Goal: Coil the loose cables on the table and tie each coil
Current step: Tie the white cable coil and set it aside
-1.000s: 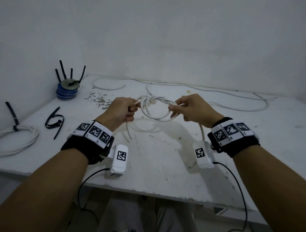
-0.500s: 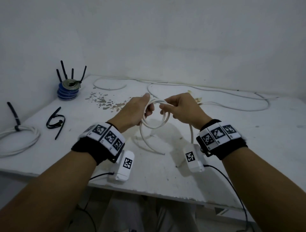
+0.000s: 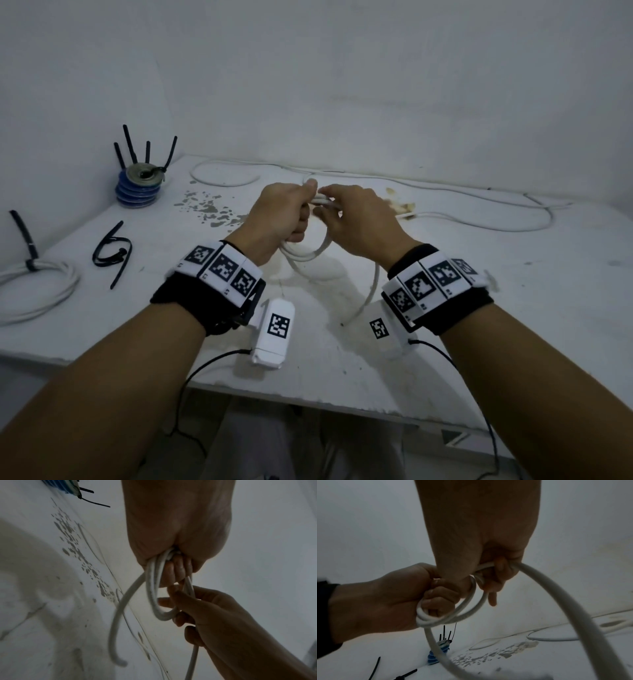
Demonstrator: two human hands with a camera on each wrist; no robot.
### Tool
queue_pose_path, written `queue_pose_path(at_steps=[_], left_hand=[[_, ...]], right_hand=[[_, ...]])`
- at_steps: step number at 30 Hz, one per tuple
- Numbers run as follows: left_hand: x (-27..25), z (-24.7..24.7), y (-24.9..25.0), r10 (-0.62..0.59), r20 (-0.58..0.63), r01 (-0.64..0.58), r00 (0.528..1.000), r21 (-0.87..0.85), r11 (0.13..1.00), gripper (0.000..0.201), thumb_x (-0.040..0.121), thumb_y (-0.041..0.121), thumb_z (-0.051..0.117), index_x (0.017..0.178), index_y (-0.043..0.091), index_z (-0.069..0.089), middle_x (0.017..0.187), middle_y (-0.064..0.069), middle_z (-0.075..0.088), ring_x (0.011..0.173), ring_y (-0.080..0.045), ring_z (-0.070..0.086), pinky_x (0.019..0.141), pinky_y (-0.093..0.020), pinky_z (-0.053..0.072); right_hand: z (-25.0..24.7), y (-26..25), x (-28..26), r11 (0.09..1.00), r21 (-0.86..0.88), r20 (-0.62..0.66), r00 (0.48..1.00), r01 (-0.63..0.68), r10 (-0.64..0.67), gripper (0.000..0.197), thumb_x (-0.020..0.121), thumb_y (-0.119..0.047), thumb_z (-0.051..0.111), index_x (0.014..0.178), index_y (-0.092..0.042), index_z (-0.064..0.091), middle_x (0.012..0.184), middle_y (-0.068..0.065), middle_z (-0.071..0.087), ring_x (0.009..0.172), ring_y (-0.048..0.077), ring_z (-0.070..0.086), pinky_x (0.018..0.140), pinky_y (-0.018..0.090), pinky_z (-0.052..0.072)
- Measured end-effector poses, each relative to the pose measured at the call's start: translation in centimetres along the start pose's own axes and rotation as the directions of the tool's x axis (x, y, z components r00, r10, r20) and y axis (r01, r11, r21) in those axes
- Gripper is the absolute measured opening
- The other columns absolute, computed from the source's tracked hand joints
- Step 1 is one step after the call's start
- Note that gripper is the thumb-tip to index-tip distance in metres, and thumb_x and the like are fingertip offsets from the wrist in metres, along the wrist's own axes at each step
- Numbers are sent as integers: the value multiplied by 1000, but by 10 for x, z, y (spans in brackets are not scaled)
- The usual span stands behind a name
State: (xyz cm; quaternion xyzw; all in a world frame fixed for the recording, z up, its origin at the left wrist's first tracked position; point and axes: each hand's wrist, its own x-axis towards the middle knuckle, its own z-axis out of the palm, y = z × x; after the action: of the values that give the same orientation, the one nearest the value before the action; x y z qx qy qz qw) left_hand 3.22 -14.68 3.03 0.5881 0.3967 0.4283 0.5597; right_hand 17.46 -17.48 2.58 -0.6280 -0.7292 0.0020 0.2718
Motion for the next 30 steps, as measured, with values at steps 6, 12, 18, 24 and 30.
queue_pose_path(at_steps=[6, 12, 18, 24, 30], left_hand=[[-3, -6, -2, -113, 72, 120, 991, -98, 988, 31, 98, 18, 46, 68, 11, 53, 50, 0, 35, 43, -16, 31, 46, -26, 29], [-2, -10, 4, -74, -1, 74, 997, -4, 997, 31, 99, 28, 59, 74, 9, 56, 47, 7, 31, 40, -9, 25, 36, -21, 24], [-2, -22, -2, -128, -32, 124, 991, -108, 986, 23, 99, 19, 55, 78, 12, 49, 47, 7, 24, 39, -10, 18, 36, -20, 19], [-5, -9, -2, -81, -6, 81, 997, -65, 995, 31, 97, 16, 44, 97, 1, 71, 51, 4, 22, 42, -11, 17, 39, -22, 17], [-4, -12, -8, -98, -11, 98, 995, 3, 995, 37, 102, 34, 50, 93, 6, 73, 54, 5, 27, 44, -11, 22, 39, -22, 21]], right_hand=[[6, 4, 1, 990, -131, 84, 994, -52, 63, 22, 97, -29, 54, 85, -11, 56, 83, 5, 63, 77, 27, 58, 61, 33, 38], [-4, 6, -6, 980, 196, 80, 996, 35, -51, 29, 95, -37, 63, 108, -12, 69, 89, -1, 70, 75, 18, 62, 70, 31, 48], [-29, 35, -5, 992, -15, 151, 981, -124, 125, 37, 95, -44, 61, 78, -13, 68, 64, 1, 60, 63, 20, 56, 57, 27, 41], [-24, 29, 1, 922, 336, -98, 967, -190, 235, 49, 95, -41, 61, 79, 3, 72, 49, -5, 61, 42, 18, 63, 52, 33, 52], [-1, 25, -9, 610, 747, 84, 948, -263, 306, 41, 98, -34, 59, 79, 1, 70, 54, 5, 51, 43, 16, 51, 47, 29, 52]])
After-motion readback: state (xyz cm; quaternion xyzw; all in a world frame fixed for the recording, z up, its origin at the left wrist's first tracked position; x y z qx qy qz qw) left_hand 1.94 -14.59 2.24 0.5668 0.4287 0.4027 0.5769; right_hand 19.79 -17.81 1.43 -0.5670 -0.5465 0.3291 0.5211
